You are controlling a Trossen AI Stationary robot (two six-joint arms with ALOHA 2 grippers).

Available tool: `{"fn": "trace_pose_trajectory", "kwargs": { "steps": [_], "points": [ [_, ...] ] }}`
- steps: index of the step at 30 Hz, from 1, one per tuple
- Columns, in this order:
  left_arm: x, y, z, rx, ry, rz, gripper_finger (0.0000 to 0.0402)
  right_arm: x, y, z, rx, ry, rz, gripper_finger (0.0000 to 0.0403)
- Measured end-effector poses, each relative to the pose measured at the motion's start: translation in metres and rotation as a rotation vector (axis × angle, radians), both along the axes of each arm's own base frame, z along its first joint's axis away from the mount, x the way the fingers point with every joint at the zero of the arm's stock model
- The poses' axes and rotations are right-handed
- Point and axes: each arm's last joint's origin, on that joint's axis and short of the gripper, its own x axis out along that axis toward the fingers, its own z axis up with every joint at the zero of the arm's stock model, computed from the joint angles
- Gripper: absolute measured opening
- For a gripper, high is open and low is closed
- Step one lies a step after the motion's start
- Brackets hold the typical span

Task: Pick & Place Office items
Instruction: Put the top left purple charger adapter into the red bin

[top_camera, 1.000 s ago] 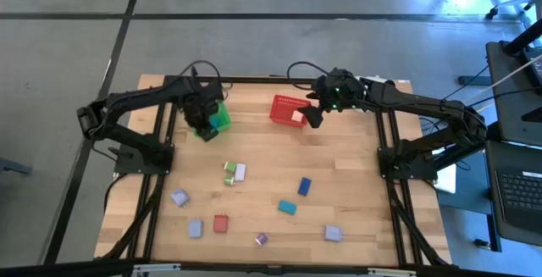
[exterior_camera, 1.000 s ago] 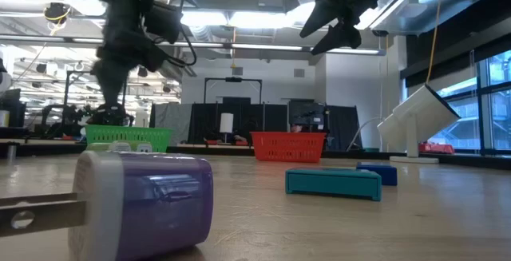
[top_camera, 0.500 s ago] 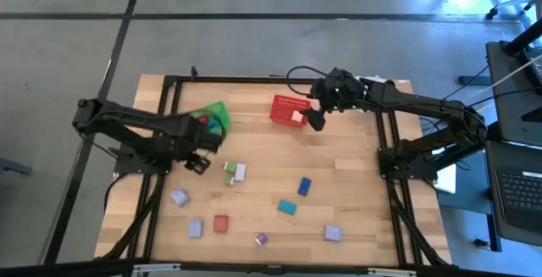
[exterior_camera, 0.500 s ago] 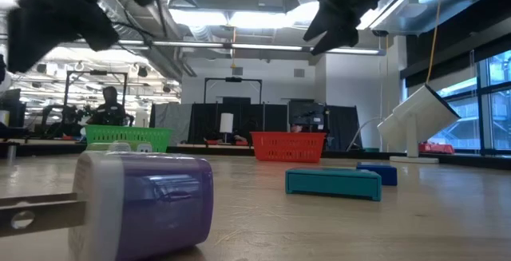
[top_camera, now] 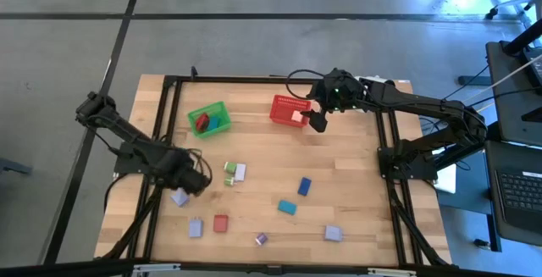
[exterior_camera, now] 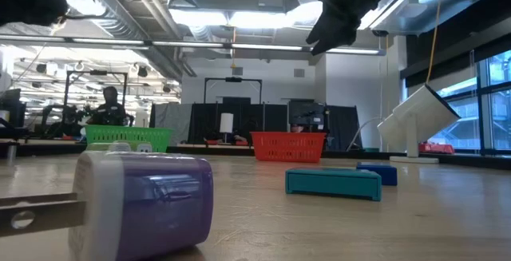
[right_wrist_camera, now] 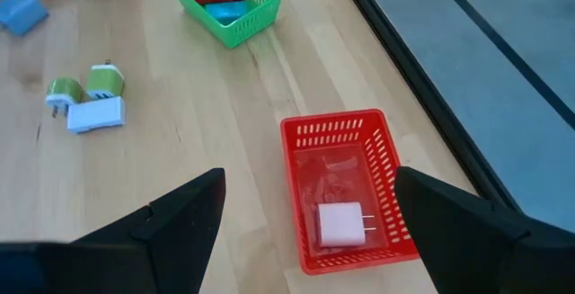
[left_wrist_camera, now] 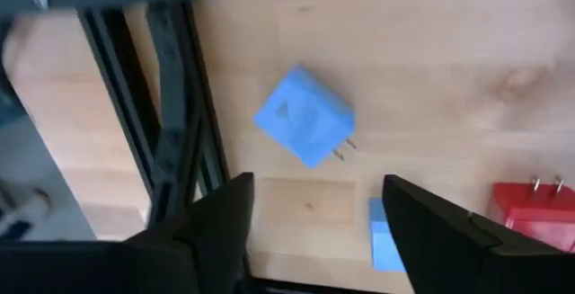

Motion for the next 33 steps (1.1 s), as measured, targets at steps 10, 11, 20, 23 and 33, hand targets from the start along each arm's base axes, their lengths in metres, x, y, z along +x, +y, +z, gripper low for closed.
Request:
{"fn": "trace_pose_trajectory", "kwargs": {
  "steps": [10, 11, 20, 23, 33],
  "points": [
    [-0.008, -0.026, -0.003, 0.082, -0.082, 0.165, 0.0301, 0.001, 0.002, 0.0, 0.05, -0.016, 0.062, 0.0327],
    [-0.007, -0.027, -0.004, 0.091, -0.072, 0.164, 0.0302, 0.001, 0.003, 0.0, 0.06, -0.019, 0.074, 0.0327],
    [-0.004, -0.033, -0.026, 0.094, 0.048, 0.196, 0.0302, 0.001, 0.004, 0.0, 0.081, -0.026, 0.099, 0.0327],
    [-0.004, -0.031, -0.043, 0.077, 0.028, 0.203, 0.0302, 0.001, 0.004, 0.0, 0.081, -0.026, 0.099, 0.0327],
    [-0.007, -0.028, -0.095, -0.061, -0.073, 0.213, 0.0302, 0.001, 0.004, 0.0, 0.082, -0.019, 0.099, 0.0327]
  ]
}}
